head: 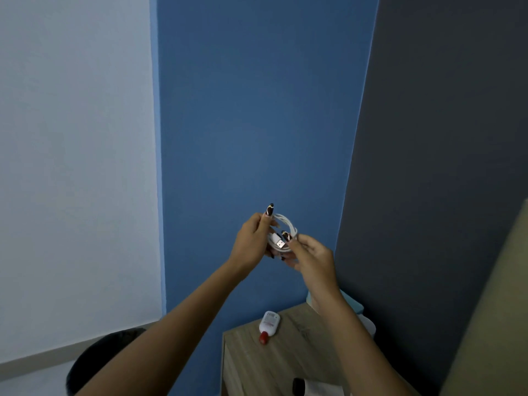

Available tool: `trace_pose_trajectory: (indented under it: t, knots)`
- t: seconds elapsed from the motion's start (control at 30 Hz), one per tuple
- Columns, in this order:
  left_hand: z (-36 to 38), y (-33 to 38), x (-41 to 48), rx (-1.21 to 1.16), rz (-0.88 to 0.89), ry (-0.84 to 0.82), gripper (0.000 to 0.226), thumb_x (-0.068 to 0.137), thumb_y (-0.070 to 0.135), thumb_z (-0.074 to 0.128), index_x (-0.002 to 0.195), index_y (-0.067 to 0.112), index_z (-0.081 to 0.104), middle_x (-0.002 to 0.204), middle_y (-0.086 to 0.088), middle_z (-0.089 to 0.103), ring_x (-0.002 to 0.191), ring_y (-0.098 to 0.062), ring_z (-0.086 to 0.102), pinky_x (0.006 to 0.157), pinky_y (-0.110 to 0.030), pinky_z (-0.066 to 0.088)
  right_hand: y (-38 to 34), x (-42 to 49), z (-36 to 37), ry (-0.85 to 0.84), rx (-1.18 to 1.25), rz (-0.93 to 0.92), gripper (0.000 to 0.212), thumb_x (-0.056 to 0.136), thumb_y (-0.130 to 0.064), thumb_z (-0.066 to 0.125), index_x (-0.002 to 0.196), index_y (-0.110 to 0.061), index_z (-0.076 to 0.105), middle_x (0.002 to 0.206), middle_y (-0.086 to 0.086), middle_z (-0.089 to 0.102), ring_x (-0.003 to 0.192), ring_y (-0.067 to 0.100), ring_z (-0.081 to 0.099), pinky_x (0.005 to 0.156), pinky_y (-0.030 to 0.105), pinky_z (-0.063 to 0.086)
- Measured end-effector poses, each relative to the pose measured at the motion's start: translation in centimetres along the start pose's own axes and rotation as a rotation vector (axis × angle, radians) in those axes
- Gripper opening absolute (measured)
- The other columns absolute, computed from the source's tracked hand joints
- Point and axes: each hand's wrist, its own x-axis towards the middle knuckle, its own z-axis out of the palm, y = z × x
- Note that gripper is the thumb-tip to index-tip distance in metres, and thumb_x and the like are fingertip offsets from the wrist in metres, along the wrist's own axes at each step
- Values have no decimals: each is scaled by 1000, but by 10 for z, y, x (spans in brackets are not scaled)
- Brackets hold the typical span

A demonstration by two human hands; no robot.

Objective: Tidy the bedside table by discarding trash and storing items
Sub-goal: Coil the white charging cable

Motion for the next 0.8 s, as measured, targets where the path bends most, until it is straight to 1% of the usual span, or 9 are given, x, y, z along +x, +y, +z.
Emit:
trace_pose_trajectory:
  t: [0.07, 0.2, 0.3, 0.37, 0.43, 0.53, 0.63, 0.7, 0.8]
  knots:
    - [-1, 0, -1, -22, -26, -55, 35, 99, 42, 40, 93, 13, 58, 75, -12, 65, 54, -21, 64, 48, -25, 49, -4, 2, -3, 25, 44, -1, 13, 90, -13, 63, 98, -10, 72, 87, 9, 76, 84, 23, 73, 76, 34, 59]
    - [-9, -3, -2, 33, -34, -109, 24, 98, 25, 45, 102, 12, 65, 89, -11, 70, 66, -22, 71, 52, -23, 52, -8, 7, -12, 113, 91, 16, 12, 87, -8, 66, 96, -15, 69, 78, 0, 75, 75, 14, 73, 65, 23, 57]
    - [-12, -6, -2, 55, -15, -130, 21, 97, 18, 49, 105, 11, 68, 91, -8, 71, 69, -10, 70, 57, -19, 55, -8, 7, -18, 119, 33, 24, 12, 87, -9, 65, 94, -17, 68, 81, -1, 75, 77, 12, 73, 67, 21, 57]
    - [-11, -8, -1, 47, -12, -128, 22, 97, 17, 52, 107, 7, 68, 90, -7, 71, 69, -7, 67, 59, -16, 55, -7, 7, -21, 117, 30, 34, 11, 88, -9, 64, 95, -16, 68, 82, 1, 75, 77, 12, 73, 69, 22, 58]
    - [-10, -9, 0, 46, -10, -121, 22, 96, 16, 53, 109, 5, 68, 89, -8, 71, 67, -6, 66, 60, -16, 55, -5, 8, -23, 121, 24, 42, 10, 88, -9, 64, 95, -16, 68, 80, 0, 75, 76, 13, 73, 68, 22, 57]
    - [-8, -11, 2, 64, 1, -127, 21, 95, 16, 55, 108, 6, 69, 88, -8, 71, 63, -2, 65, 61, -17, 55, -1, 10, -24, 130, 4, 51, 10, 88, -12, 65, 96, -17, 68, 80, 0, 75, 76, 14, 74, 67, 23, 56]
    - [-4, -17, 3, 67, -14, -143, 20, 94, 16, 56, 105, 6, 68, 87, -7, 70, 61, 0, 65, 60, -16, 54, 5, 12, -29, 130, 6, 70, 11, 88, -12, 65, 98, -14, 68, 83, 5, 75, 76, 16, 73, 66, 23, 56]
    - [1, -27, 2, 60, -27, -156, 19, 94, 18, 55, 105, 8, 68, 89, -4, 71, 65, -2, 68, 61, -17, 54, 13, 11, -38, 150, 38, 102, 10, 88, -8, 65, 97, -11, 67, 83, 8, 74, 73, 16, 73, 63, 21, 57]
    - [18, -66, -8, 97, -64, -231, 21, 94, 25, 56, 108, 12, 67, 94, -1, 73, 79, -11, 71, 69, -23, 57, 53, 2, -72, 271, 81, 188, 9, 88, -4, 64, 95, -9, 65, 77, 6, 71, 65, 11, 70, 59, 18, 57]
